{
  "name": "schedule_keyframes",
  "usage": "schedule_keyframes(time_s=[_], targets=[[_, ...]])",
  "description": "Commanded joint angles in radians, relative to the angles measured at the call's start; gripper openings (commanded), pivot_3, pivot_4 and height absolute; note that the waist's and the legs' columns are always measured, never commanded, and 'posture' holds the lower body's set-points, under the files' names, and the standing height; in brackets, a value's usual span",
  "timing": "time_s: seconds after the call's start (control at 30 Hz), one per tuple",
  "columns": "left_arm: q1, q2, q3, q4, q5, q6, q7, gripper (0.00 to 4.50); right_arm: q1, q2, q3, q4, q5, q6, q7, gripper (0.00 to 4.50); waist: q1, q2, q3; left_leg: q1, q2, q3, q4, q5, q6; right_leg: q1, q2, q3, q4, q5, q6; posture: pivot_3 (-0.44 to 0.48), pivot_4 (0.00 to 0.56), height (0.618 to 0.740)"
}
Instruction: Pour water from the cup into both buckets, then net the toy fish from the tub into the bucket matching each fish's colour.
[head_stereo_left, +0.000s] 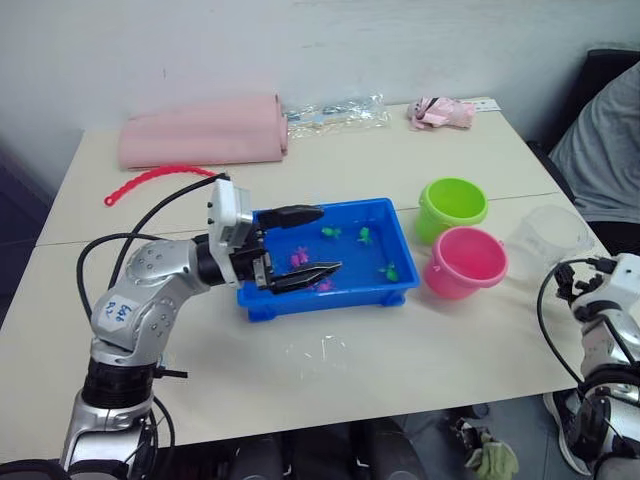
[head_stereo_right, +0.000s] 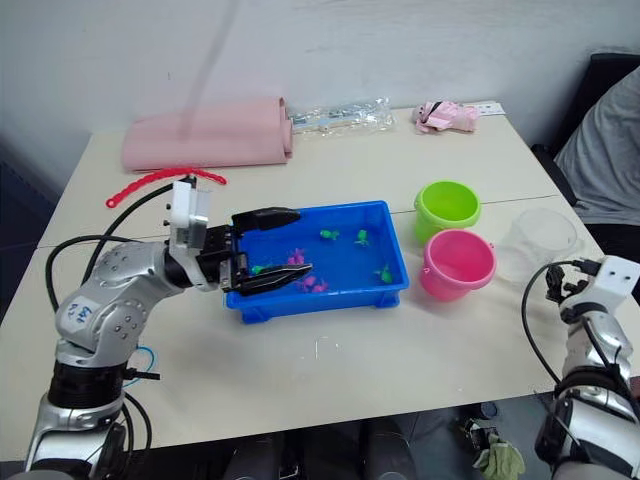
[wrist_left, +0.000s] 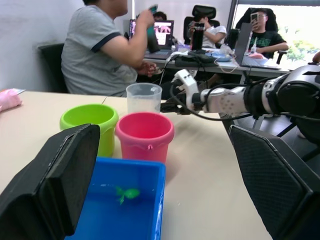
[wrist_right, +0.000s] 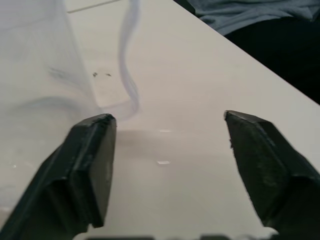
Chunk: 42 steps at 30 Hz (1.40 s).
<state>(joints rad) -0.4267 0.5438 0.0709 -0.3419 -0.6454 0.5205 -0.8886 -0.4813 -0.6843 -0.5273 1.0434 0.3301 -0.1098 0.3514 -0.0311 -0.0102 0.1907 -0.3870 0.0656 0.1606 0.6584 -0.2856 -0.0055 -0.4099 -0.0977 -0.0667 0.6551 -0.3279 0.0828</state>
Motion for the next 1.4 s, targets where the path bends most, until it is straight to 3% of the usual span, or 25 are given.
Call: schedule_keyframes(time_s=[0.03, 0.23, 0.37, 0.5, 0.7, 0.9, 1.07, 1.27, 1.4], targets=[[0.076, 0.053, 0.089, -0.046, -0.045, 0.005, -0.013, 4.50, 0.136, -0.044, -0.065, -0.204, 0.071, 0.051, 0.071, 4.46, 0.002, 0.000, 0.000, 0.000, 0.000, 0.000, 0.000, 0.000, 0.000, 0.000, 0.000, 0.000, 0.000, 0.000, 0.000, 0.000, 0.150, 0.740], [0.275, 0.124, 0.274, -0.043, -0.048, -0.023, 0.001, 4.50, 0.476, -0.072, -0.152, -0.781, 0.245, 0.225, 0.271, 4.46, -0.001, 0.000, 0.000, 0.001, 0.002, 0.000, -0.002, -0.001, 0.000, 0.001, -0.001, 0.001, -0.001, 0.000, 0.000, 0.000, 0.150, 0.740], [0.368, 0.137, 0.398, -0.014, -0.035, -0.045, 0.042, 4.50, 0.561, -0.104, -0.171, -1.033, 0.298, 0.231, 0.386, 4.46, -0.009, -0.001, 0.000, 0.004, 0.004, 0.002, -0.002, -0.001, -0.001, 0.001, 0.000, 0.002, 0.000, 0.000, 0.000, 0.000, 0.150, 0.740], [0.482, 0.127, 0.555, 0.039, -0.015, -0.091, 0.087, 4.50, 0.583, -0.188, -0.099, -1.216, 0.330, 0.255, 0.573, 4.46, -0.007, -0.003, -0.001, 0.005, 0.005, 0.002, -0.005, -0.002, 0.000, 0.001, 0.000, 0.002, -0.002, 0.000, -0.001, 0.000, 0.150, 0.740], [0.646, 0.056, 0.771, 0.154, 0.061, -0.254, 0.182, 4.50, 0.461, -0.172, 0.125, -1.303, 0.305, 0.174, 0.760, 4.46, 0.002, -0.013, -0.003, 0.004, 0.006, 0.002, -0.008, -0.004, 0.002, 0.001, 0.000, 0.000, -0.008, 0.000, -0.001, 0.000, 0.150, 0.740], [0.867, -0.075, 0.936, 0.170, 0.086, -0.304, 0.287, 4.50, 0.335, -0.095, 0.276, -1.255, 0.241, 0.097, 0.808, 4.46, 0.000, -0.017, -0.004, 0.002, 0.007, 0.003, -0.006, -0.009, 0.005, 0.001, -0.004, -0.001, -0.011, 0.000, -0.001, 0.000, 0.150, 0.740], [1.000, -0.172, 0.991, 0.167, 0.068, -0.359, 0.311, 4.50, 0.314, -0.104, 0.329, -1.232, 0.092, 0.115, 0.710, 4.46, 0.004, -0.021, -0.006, -0.001, 0.006, 0.003, 0.002, -0.017, 0.009, 0.002, -0.014, -0.010, -0.011, 0.000, -0.001, 0.000, 0.150, 0.740], [1.056, -0.201, 0.969, 0.132, 0.048, -0.372, 0.310, 4.50, 0.270, -0.074, 0.363, -1.233, 0.117, 0.127, 0.719, 4.46, 0.001, -0.018, -0.005, -0.002, 0.005, -0.004, 0.004, -0.022, 0.010, 0.009, -0.017, -0.013, -0.013, 0.002, -0.002, 0.000, 0.150, 0.740], [1.061, -0.186, 0.957, 0.128, 0.043, -0.368, 0.305, 4.50, 0.265, -0.068, 0.365, -1.232, 0.109, 0.126, 0.719, 4.46, -0.024, -0.008, -0.002, -0.004, -0.015, -0.063, -0.005, -0.008, 0.019, 0.049, -0.036, -0.076, -0.034, -0.001, 0.002, 0.000, 0.150, 0.740]])
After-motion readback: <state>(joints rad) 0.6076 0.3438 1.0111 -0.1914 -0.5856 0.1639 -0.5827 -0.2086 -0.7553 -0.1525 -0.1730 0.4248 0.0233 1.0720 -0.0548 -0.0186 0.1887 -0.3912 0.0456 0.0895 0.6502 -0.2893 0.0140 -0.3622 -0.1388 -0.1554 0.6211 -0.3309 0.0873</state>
